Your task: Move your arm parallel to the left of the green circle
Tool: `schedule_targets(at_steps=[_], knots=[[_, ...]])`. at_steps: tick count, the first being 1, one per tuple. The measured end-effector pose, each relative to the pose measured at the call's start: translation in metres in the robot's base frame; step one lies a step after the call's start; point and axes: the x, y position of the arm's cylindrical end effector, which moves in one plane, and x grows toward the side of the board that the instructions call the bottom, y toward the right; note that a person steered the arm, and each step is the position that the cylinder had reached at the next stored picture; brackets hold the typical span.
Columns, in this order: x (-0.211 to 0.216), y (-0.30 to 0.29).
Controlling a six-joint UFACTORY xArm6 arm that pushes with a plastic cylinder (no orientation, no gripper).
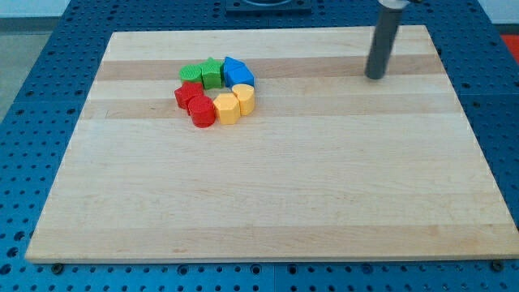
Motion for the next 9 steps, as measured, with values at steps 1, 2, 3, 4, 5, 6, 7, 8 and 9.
schedule_targets(at_steps=[1, 2, 3, 4, 5, 6, 7, 8, 9], knots=[[0.040, 0.013], [0.091, 0.009], [0.127, 0.005], [0.163, -0.015], [0.174, -0.040], [0.159, -0.062], [0.165, -0.118], [0.189, -0.171], [0.174, -0.253]])
